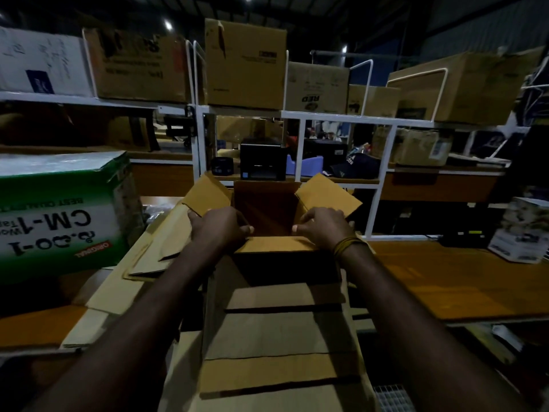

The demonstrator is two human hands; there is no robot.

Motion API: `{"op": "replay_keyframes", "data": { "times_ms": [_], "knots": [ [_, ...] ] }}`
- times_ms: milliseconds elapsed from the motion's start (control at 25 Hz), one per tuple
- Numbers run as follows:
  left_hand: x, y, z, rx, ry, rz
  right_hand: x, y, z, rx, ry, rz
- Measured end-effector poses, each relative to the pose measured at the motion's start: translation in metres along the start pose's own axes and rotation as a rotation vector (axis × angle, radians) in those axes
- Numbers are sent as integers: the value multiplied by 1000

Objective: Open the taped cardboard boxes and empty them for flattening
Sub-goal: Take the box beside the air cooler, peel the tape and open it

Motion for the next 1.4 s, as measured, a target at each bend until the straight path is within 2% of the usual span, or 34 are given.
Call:
{"op": "replay_keyframes", "data": {
  "times_ms": [240, 400, 560, 600, 720, 760, 1000, 1080, 1120, 1240, 1400],
  "knots": [
    [-3, -16, 28, -41, -270, 88, 13, -2, 29, -110, -54, 62],
    [-7, -43, 26, 38, -95, -9, 13, -5, 34, -99, -39, 72],
    [-18, -65, 15, 111, 23, -96, 21, -11, 28, 113, 17, 109],
    [-19, -71, 11, 104, 34, -91, 23, -18, 29, 98, 38, 107],
    [-19, -85, 1, 86, 78, -66, 19, -41, 37, -90, 167, 49],
    [-18, -89, -1, 96, 84, -56, 19, -47, 37, -93, 199, 42],
    [-3, -103, -30, 361, 18, 91, 25, -80, 17, 117, 397, 212],
    [11, -105, -41, 343, 0, 152, 24, -89, 3, 169, 467, 253],
    [12, -102, -41, 292, 75, 187, 25, -93, -4, 189, 485, 275],
    [11, -89, -47, 77, 607, 375, 30, -109, -26, 247, 476, 359],
    [9, -66, -65, -29, 945, 623, 31, -123, -53, 364, 504, 425]
  ]
}}
Point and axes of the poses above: each hand's wrist, its own y-axis away from the middle knuckle, its own z-axis out of the back of the hand, x = y × z, the point moved 8 cm from there along -y, towards the middle knuckle, and after that the axes turned 11 degrees about -z, right-handed, at the moved point
